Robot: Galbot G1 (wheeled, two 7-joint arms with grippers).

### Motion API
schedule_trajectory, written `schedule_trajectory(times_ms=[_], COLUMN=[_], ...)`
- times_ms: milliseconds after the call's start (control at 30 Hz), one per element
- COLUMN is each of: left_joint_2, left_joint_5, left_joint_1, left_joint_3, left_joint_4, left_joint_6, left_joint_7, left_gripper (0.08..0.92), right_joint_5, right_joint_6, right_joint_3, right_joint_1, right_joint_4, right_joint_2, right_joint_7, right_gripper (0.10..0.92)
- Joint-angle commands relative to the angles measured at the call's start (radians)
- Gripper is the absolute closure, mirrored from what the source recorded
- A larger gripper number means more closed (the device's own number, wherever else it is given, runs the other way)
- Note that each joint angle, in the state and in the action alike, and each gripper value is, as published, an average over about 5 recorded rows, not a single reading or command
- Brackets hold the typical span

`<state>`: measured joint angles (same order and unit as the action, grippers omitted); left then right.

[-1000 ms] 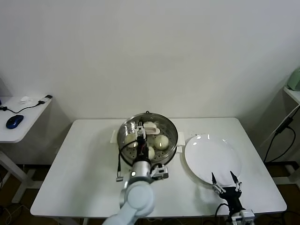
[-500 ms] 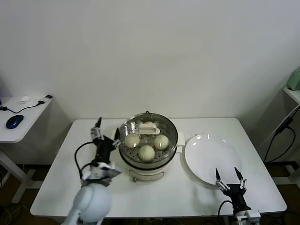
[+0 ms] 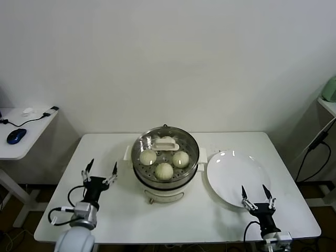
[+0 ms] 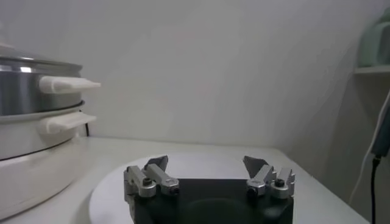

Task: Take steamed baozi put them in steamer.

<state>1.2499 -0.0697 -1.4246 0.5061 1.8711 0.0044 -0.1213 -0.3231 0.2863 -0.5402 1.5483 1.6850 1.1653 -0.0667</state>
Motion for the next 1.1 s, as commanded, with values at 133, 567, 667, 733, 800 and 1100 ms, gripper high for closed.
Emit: schedule_trajectory(times_ms=[133,567,667,733,800,1100], left_joint_2=[0.022,0.033,0.034,0.035,0.037,0.042], left_joint_5=[-0.242,-0.216,-0.216,-0.216,-0.214,-0.198], left_joint_1=[-0.062,-0.071,-0.071,-0.07,-0.07,-0.07], left_joint_3=[0.056,0.05,0.049,0.049,0.048,0.043], left_joint_4=[-0.176,-0.165,-0.164,-0.163,-0.164,-0.17], left_joint_6=[-0.213,-0.223,-0.223,-0.222,-0.222,-0.229], left_joint_7=[0.007,0.019,0.019,0.019,0.019,0.019], left_gripper=[0.177,0.177,0.177,0.177,0.177,0.177], right_joint_5=[-0.008,-0.008,-0.013,-0.013,-0.013,-0.012], right_joint_6=[0.003,0.007,0.008,0.009,0.01,0.012], right_joint_3=[0.019,0.018,0.018,0.019,0.02,0.026], right_joint_1=[-0.019,-0.019,-0.018,-0.019,-0.019,-0.02], right_joint_4=[-0.02,-0.025,-0.025,-0.027,-0.028,-0.027], right_joint_2=[0.0,0.001,0.003,0.006,0.008,0.009], right_joint_7=[0.002,0.001,0.003,0.003,0.003,0.003], right_gripper=[0.203,0.203,0.203,0.203,0.203,0.203])
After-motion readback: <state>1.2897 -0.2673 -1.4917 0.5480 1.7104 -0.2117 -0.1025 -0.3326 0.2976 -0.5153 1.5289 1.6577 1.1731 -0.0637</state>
